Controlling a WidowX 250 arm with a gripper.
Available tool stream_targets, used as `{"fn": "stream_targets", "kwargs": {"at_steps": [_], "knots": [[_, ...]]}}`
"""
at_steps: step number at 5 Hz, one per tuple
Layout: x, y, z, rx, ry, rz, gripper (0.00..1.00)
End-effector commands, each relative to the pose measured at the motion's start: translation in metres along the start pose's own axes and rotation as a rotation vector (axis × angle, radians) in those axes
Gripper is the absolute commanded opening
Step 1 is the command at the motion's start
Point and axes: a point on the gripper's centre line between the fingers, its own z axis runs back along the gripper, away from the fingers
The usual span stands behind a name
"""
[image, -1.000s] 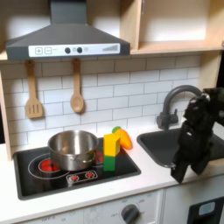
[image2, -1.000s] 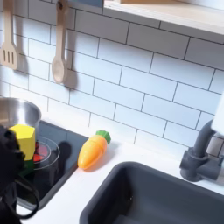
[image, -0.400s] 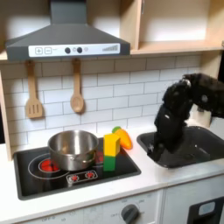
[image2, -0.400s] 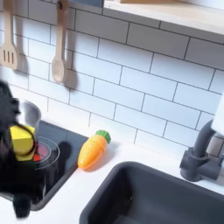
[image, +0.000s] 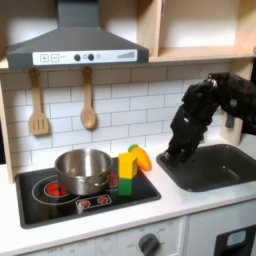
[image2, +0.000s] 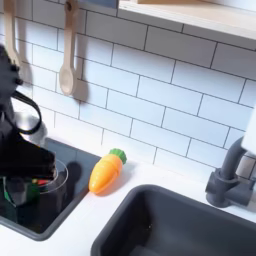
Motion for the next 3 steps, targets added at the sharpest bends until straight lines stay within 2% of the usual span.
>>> {"fn": "stream_targets", "kwargs": {"at_steps": [1,2,3], "knots": [[0.0069,0.0043,-0.0030,-0.006,-0.098,-0.036,0.00],[0.0117,0.0062,0.0017,-0.008,-0.178,-0.034,0.00],[0.0150,0.0137,0.0002,-0.023,-0.288,-0.005,0.00]]}}
